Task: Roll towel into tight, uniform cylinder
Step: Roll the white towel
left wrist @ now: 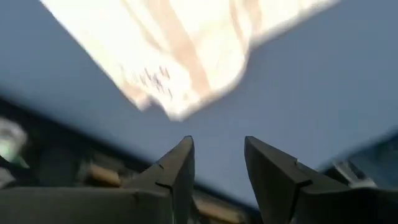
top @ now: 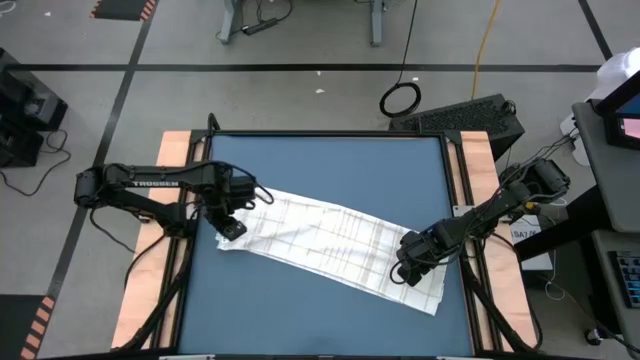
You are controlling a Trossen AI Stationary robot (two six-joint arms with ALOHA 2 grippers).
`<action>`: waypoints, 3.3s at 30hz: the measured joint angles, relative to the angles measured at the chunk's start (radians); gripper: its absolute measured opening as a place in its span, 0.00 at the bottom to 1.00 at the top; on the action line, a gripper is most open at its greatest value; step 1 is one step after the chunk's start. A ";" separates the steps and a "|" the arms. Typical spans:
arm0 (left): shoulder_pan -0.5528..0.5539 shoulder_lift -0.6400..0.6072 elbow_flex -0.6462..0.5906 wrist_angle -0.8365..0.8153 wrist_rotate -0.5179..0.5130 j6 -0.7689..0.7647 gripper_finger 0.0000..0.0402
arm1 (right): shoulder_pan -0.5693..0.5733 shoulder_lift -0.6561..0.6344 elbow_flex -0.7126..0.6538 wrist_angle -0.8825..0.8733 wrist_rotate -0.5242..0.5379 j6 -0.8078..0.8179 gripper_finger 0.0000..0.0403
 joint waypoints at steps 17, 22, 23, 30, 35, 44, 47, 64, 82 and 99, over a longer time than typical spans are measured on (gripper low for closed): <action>-0.049 0.014 -0.217 0.209 0.000 -0.282 0.36 | 0.000 0.000 0.000 0.004 0.001 -0.021 0.00; -0.080 0.014 -0.253 0.242 -0.014 -0.323 0.36 | 0.000 0.000 0.000 0.006 0.001 -0.020 0.00; -0.082 0.014 -0.256 0.249 -0.017 -0.334 0.36 | 0.000 0.000 0.000 0.007 0.001 -0.020 0.00; -0.089 0.014 -0.328 0.354 -0.036 -0.366 0.36 | 0.000 0.000 0.000 0.007 0.002 -0.022 0.00; -0.089 0.014 -0.355 0.395 -0.067 -0.388 0.34 | 0.000 0.000 0.000 0.009 0.002 -0.020 0.00; -0.089 0.014 -0.360 0.407 -0.073 -0.366 0.03 | 0.000 0.000 0.000 0.010 0.003 -0.019 0.00; -0.089 0.002 -0.315 0.310 -0.079 -0.343 0.02 | 0.000 0.000 0.000 0.010 0.002 -0.018 0.00; -0.078 -0.029 -0.237 0.181 -0.252 -0.209 0.01 | 0.000 0.000 0.000 0.010 0.001 -0.055 0.00; -0.077 -0.030 -0.190 0.099 -0.214 -0.232 0.28 | 0.000 0.000 0.000 0.010 0.000 -0.049 0.00; 0.086 0.013 -0.013 0.336 -0.267 -0.098 0.35 | 0.003 -0.038 -0.002 0.011 0.000 0.002 0.00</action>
